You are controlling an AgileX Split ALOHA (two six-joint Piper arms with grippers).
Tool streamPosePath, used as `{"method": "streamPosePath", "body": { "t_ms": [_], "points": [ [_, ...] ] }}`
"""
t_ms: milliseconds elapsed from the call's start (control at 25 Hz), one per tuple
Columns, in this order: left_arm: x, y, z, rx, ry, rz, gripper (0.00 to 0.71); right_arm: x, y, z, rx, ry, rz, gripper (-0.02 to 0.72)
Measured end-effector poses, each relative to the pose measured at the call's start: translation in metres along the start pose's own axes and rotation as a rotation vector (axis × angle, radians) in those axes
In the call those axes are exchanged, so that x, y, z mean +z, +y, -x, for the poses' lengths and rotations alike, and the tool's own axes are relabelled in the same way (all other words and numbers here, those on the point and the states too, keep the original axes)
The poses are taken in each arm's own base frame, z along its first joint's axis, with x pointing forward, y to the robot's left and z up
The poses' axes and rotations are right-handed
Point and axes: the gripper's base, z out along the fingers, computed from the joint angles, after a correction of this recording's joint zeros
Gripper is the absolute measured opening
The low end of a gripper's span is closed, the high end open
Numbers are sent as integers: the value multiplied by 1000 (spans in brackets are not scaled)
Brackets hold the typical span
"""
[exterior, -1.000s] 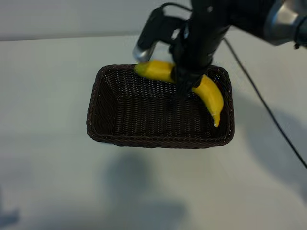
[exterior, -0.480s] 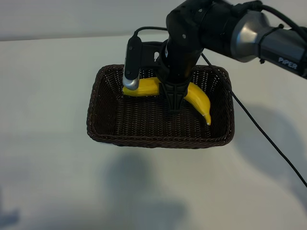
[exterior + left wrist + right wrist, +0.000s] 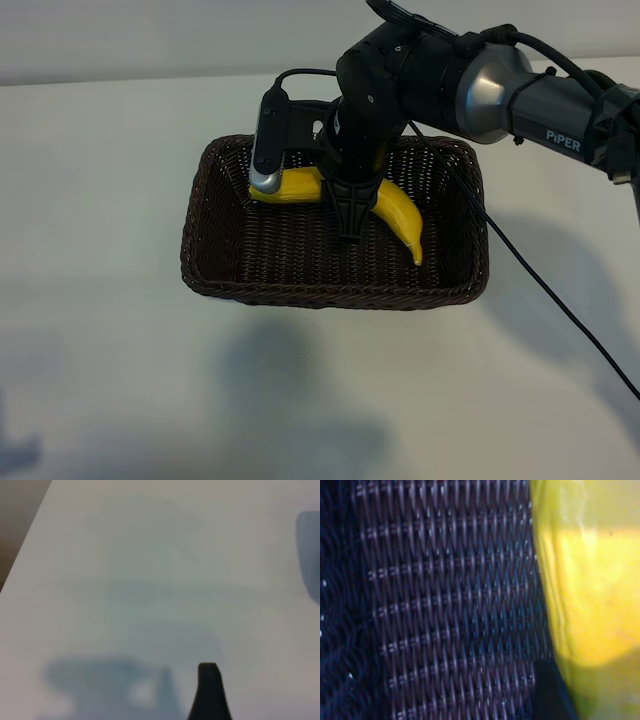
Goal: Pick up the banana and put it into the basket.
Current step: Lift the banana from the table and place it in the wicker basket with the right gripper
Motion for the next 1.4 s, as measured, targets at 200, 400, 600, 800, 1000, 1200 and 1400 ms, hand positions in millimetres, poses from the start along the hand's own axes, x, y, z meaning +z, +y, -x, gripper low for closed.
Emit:
{"method": "streamPosePath", "body": {
  "t_ms": [200,400,600,800,1000,1200,1400],
  "points": [
    [0,0,0,0,0,0,559,1,0,0,1,0,0,425],
    [0,0,0,0,0,0,559,1,0,0,1,4,4,425],
    [0,0,0,0,0,0,559,0,1,-1,2,12,8,498],
    [0,0,0,0,0,0,559,-1,1,-2,22,24,14,561],
    [0,0,0,0,0,0,559,-7,2,-4,46,51,33,561],
    [0,0,0,0,0,0,559,-26,0,-2,93,36,16,561],
    [0,0,0,1,0,0,559,-41,-10,1,116,40,13,561]
  ]
}}
